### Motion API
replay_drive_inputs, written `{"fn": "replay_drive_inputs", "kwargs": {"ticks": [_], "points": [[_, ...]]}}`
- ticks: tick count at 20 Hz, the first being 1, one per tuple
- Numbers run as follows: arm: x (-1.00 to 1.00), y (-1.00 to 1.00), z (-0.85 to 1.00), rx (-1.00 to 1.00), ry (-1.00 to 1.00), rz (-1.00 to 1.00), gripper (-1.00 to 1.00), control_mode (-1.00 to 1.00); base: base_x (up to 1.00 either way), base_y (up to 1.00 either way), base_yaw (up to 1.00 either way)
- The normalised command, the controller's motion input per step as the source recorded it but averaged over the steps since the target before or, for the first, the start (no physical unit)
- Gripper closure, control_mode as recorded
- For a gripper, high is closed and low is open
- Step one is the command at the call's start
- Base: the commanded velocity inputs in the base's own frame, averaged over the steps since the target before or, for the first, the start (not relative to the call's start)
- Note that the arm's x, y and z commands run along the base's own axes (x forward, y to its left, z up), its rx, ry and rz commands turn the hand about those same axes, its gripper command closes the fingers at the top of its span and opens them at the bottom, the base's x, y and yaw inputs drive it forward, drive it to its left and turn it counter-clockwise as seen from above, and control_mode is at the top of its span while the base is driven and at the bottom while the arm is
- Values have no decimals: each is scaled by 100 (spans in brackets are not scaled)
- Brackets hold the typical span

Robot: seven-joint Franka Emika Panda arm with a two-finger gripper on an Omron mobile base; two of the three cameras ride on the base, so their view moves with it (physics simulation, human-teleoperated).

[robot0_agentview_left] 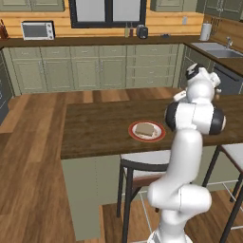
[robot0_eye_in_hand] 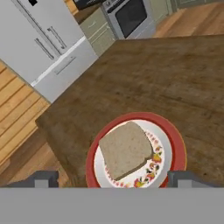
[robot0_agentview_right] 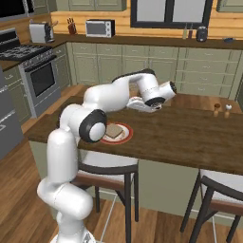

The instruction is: Start the toaster. Once the lever pops up, take the bread to the plate on the dining counter.

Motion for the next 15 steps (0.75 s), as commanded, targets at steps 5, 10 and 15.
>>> {"fn": "replay_drive_inputs", "kwargs": {"ticks": [5,10,15], "points": [[-100,37,32,-17,0,-17,-100,-100,0,0,0],[-100,50,19,-12,2,-25,-100,-100,0,0,0],[-100,45,24,-7,13,-31,-100,-100,0,0,0]]}}
